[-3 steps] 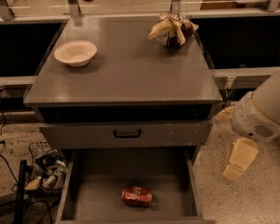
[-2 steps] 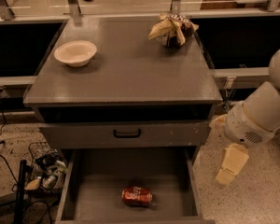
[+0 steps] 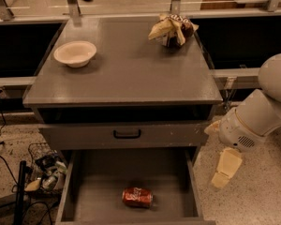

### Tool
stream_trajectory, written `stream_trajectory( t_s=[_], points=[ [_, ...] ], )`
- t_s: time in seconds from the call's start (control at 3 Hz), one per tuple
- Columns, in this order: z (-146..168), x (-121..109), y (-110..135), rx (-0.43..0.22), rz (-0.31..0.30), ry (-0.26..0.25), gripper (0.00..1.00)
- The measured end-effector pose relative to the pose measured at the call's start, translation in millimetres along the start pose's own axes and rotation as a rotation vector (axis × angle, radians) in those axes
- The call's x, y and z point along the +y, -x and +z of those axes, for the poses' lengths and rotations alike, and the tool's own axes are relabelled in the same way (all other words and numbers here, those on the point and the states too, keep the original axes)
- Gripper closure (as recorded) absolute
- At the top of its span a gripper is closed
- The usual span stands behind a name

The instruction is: Pick coke can from middle drawer and place on counter

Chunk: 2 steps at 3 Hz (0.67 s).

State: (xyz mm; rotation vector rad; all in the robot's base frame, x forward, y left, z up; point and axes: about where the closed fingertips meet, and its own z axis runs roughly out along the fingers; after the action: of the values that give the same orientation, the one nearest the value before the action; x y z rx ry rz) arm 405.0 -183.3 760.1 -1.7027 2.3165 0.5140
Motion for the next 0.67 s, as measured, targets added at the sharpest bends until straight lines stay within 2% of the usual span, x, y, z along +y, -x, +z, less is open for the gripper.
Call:
stream_trajectory(
  t_s=[0.33, 0.67],
  points=[
    [12.0, 1.4, 0.2, 0.023, 0.01, -0.019, 0.0],
    [48.0, -8.7, -4.3, 0.018, 0.053, -0.048, 0.0]
  ],
)
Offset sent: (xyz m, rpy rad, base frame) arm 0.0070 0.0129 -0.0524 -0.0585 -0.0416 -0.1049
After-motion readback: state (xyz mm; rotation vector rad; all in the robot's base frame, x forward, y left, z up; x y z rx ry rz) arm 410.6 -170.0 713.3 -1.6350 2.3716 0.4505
